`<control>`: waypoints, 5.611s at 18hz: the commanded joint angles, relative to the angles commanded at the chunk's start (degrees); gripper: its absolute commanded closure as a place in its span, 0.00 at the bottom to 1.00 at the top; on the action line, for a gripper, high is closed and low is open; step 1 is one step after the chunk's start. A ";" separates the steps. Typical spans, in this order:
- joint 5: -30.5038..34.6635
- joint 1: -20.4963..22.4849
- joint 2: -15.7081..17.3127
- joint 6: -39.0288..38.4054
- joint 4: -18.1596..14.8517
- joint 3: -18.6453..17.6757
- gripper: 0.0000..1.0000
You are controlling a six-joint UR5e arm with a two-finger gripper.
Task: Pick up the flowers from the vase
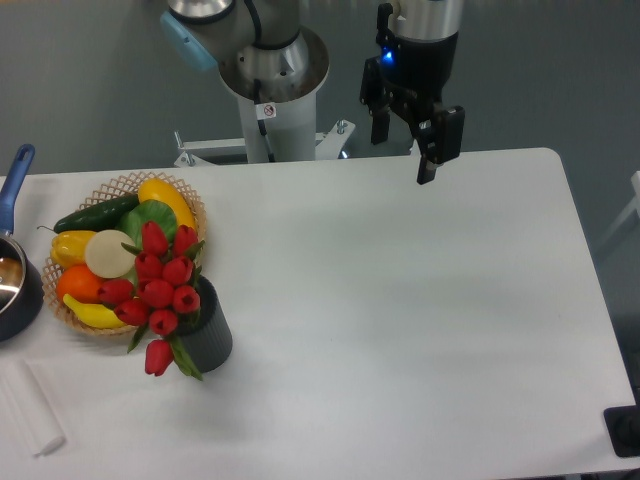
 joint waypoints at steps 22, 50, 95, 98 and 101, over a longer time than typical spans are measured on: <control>-4.92 -0.44 1.14 -12.37 7.55 -5.10 0.00; -38.83 -7.29 -10.18 -26.02 20.20 -13.10 0.00; -45.53 -15.64 -22.24 -19.34 25.05 -8.44 0.00; -45.44 -15.73 -22.41 -19.16 25.22 -8.79 0.00; -45.35 -16.08 -23.20 -19.16 25.31 -8.44 0.00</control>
